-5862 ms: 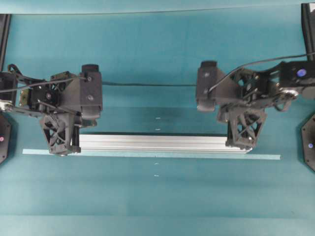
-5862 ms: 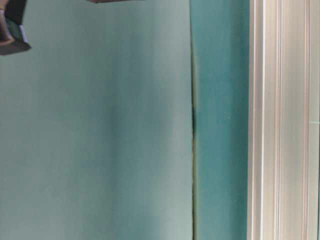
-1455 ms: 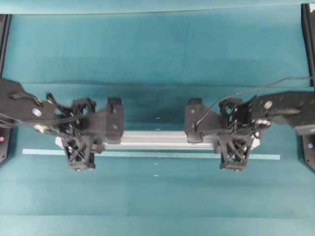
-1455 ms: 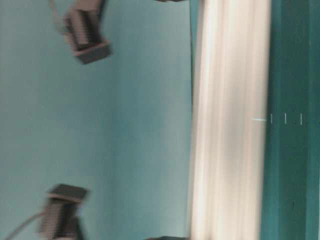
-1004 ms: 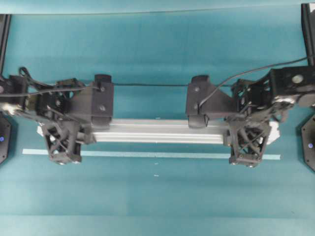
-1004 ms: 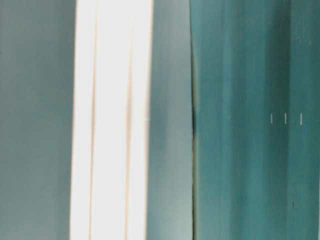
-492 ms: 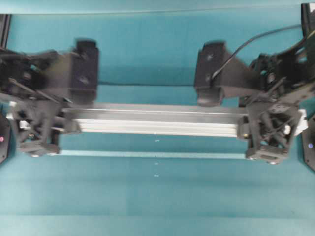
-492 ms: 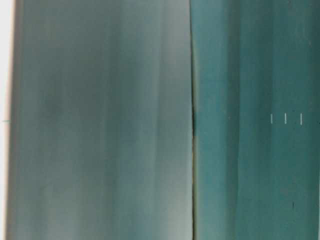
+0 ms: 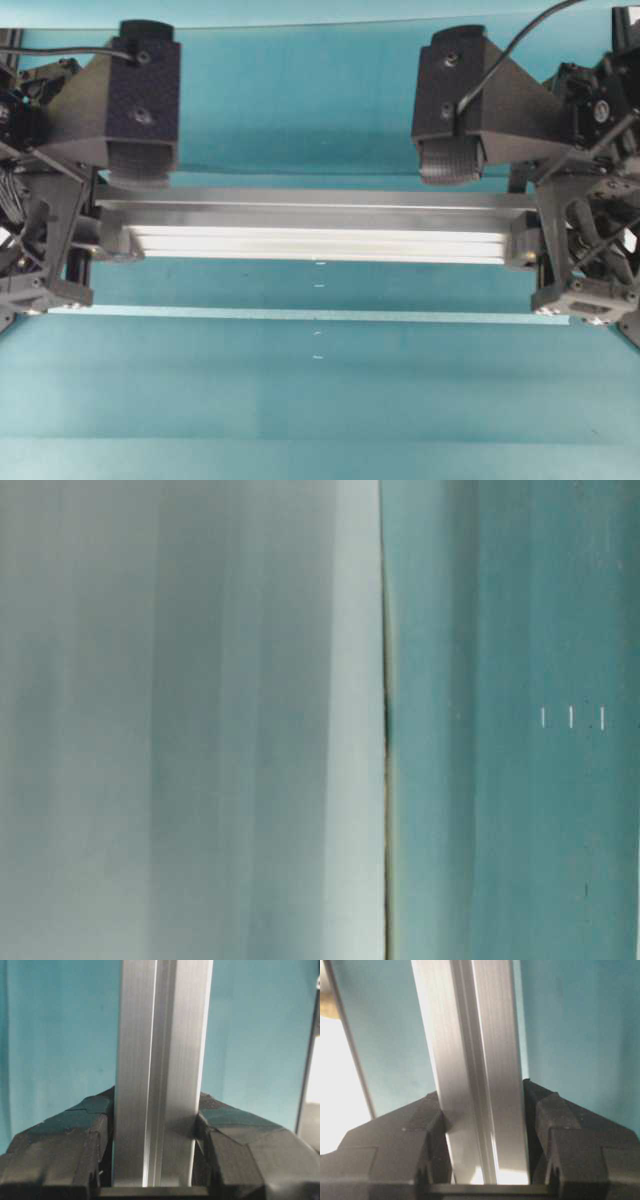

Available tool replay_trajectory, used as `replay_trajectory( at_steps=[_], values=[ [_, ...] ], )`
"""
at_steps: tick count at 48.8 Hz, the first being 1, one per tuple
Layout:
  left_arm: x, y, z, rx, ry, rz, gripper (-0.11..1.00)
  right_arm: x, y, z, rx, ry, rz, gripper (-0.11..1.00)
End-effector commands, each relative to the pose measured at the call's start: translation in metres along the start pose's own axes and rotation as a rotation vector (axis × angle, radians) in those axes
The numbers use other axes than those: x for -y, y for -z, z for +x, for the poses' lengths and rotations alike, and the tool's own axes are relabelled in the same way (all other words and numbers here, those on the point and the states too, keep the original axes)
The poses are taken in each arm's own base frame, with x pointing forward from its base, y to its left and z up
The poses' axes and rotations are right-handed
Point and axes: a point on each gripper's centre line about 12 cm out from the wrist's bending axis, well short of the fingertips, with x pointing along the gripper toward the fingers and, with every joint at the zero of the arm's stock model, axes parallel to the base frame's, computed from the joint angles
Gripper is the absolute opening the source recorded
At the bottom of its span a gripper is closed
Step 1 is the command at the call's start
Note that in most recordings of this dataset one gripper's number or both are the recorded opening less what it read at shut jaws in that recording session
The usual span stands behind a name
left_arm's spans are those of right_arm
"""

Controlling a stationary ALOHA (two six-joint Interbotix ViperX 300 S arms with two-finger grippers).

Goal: Lift the metal rail with both hands.
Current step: 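Hold the rail raised level between both grippers, then lower the rail back down onto the table with both grippers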

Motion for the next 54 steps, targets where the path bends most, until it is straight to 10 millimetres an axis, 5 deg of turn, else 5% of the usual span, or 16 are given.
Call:
replay_trajectory(
  at_steps=[1, 54],
  values=[
    [-0.0014, -0.0057, -0.0111, 0.042, 0.0, -0.044, 0.32, 0.0022, -0.0019, -0.0091, 0.038, 0.004, 0.061, 0.38],
    [-0.0011, -0.0063, -0.0134, 0.031, 0.0, -0.053, 0.32, 0.0015, -0.0016, -0.0085, 0.036, 0.005, 0.059, 0.38]
  ],
)
